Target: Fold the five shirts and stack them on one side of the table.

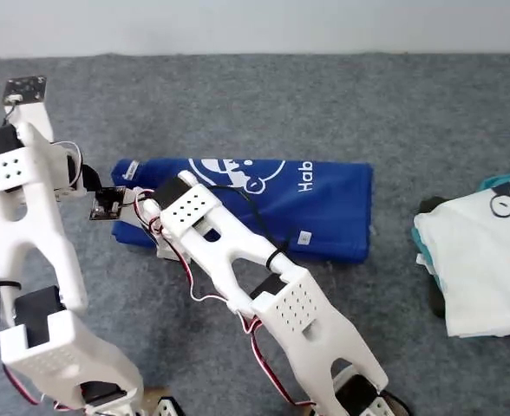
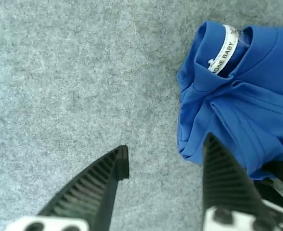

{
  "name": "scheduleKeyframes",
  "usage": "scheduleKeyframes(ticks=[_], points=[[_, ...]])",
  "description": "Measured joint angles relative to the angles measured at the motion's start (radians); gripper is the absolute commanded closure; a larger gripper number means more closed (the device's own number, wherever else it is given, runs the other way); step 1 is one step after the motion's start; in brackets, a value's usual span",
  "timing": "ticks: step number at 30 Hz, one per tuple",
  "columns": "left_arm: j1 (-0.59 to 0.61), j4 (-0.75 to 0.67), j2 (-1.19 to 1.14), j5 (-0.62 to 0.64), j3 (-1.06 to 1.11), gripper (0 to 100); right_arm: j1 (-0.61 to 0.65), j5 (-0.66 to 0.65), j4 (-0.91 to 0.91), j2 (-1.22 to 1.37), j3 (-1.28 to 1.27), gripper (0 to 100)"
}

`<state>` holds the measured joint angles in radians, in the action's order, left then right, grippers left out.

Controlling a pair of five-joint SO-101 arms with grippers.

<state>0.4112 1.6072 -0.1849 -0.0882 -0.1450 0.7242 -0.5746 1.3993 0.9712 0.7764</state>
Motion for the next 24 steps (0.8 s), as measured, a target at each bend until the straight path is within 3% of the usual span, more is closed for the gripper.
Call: scheduleKeyframes(ticks=[13,19,24], points=[[-0.002,0.000,0.009,0.000,0.000,73,0.002,0.005,0.132,-0.132,-0.005,98.8],[-0.002,0.000,0.011,0.000,0.000,73,0.002,0.009,0.133,-0.133,-0.005,98.8],[-0.002,-0.002,0.011,0.000,-0.003,73,0.005,0.092,0.078,-0.132,-0.008,98.8]])
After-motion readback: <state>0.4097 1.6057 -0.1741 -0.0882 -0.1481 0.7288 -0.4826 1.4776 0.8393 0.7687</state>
